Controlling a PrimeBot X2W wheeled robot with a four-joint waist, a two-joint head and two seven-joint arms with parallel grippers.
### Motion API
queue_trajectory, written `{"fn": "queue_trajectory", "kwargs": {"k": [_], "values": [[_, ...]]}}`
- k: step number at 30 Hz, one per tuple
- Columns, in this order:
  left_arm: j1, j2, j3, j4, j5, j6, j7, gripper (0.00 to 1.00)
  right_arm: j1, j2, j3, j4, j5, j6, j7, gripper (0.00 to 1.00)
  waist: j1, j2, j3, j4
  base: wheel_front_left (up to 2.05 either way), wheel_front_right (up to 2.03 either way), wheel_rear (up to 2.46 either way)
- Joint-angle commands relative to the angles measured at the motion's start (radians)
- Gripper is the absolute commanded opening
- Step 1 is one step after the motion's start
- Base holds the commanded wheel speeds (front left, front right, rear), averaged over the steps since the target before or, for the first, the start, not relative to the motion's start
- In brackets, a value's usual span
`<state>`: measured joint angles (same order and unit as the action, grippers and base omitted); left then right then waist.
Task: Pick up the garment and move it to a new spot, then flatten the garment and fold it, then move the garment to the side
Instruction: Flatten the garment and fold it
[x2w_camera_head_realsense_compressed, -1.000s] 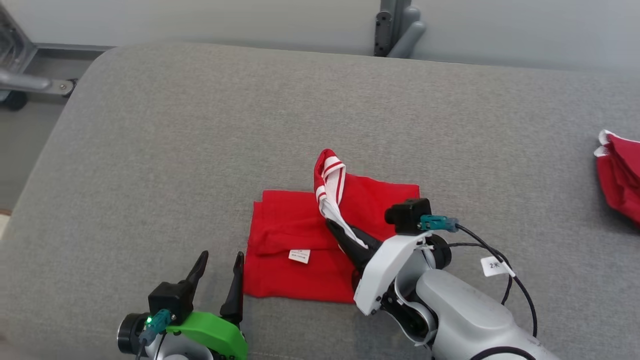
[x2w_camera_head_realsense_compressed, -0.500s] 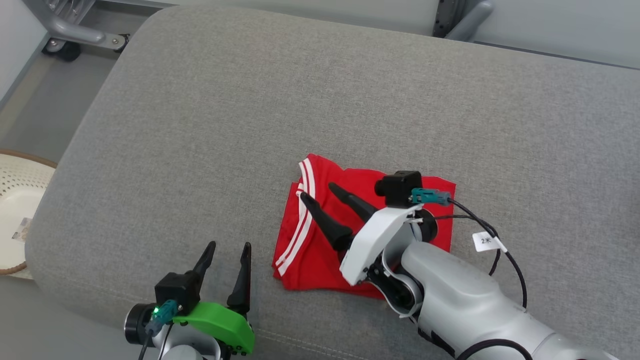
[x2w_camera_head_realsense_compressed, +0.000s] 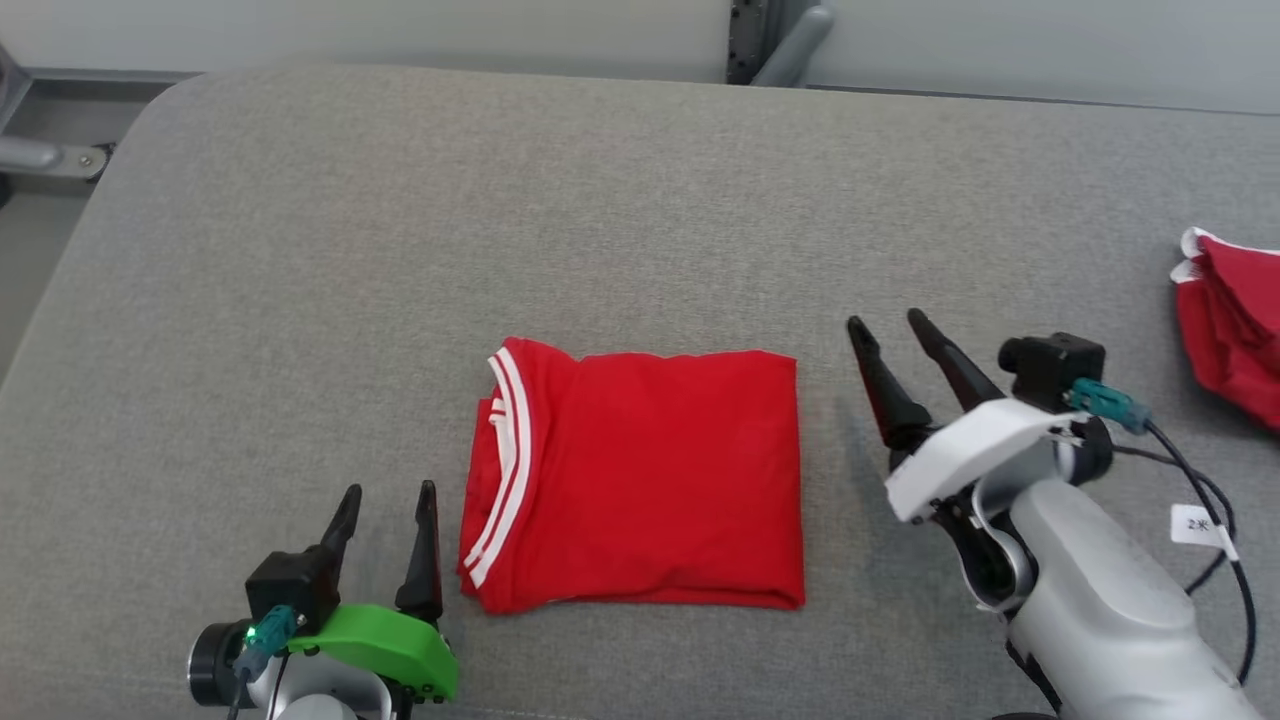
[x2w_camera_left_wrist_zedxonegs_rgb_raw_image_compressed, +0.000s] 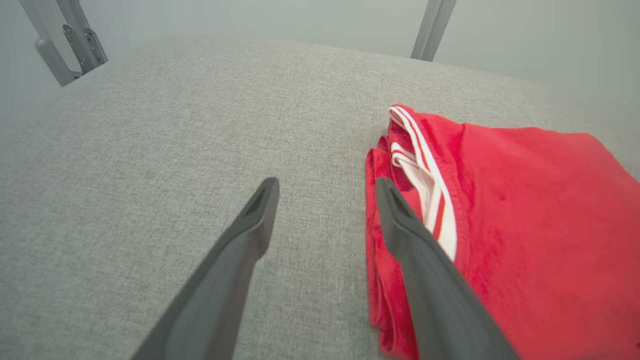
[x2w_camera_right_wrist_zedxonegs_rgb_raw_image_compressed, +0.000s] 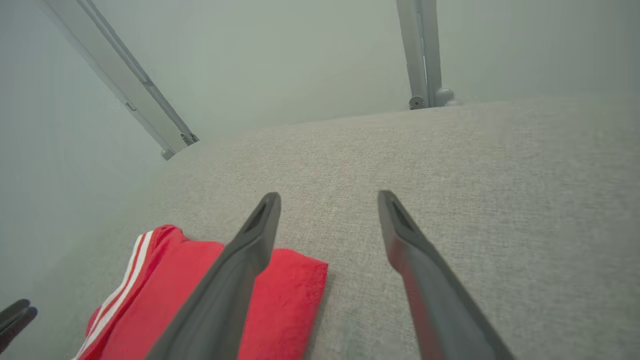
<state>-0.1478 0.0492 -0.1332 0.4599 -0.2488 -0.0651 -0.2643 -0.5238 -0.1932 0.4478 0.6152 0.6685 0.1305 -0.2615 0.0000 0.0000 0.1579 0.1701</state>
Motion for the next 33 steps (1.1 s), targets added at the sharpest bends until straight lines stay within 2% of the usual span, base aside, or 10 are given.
{"fn": "queue_trajectory", "kwargs": {"k": [1,6,13,19,33], "values": [[0.017,0.003,0.017,-0.003,0.011,0.007,0.000,1.00,0.045,0.005,-0.051,-0.017,-0.036,0.000,-0.003,1.00,0.0000,0.0000,-0.032,-0.064,0.00,0.00,0.00],[0.031,0.003,0.080,-0.005,0.052,0.016,0.000,1.00,0.179,0.038,-0.229,-0.104,-0.224,0.000,-0.003,1.00,0.0000,0.0000,-0.053,-0.113,0.00,0.00,0.00],[0.061,0.003,0.148,-0.018,0.099,0.002,0.000,1.00,0.315,0.093,-0.350,-0.219,-0.357,0.000,-0.003,1.00,0.0000,0.0000,-0.088,-0.150,0.00,0.00,0.00],[0.115,0.003,0.170,-0.030,0.122,-0.008,0.000,1.00,0.404,0.116,-0.361,-0.261,-0.412,0.000,-0.003,1.00,0.0000,0.0000,-0.138,-0.164,0.00,0.00,0.00],[0.141,0.003,0.173,-0.051,0.123,-0.019,0.000,1.00,0.435,0.138,-0.345,-0.281,-0.434,0.000,-0.003,1.00,0.0000,0.0000,-0.152,-0.174,0.00,0.00,0.00]]}}
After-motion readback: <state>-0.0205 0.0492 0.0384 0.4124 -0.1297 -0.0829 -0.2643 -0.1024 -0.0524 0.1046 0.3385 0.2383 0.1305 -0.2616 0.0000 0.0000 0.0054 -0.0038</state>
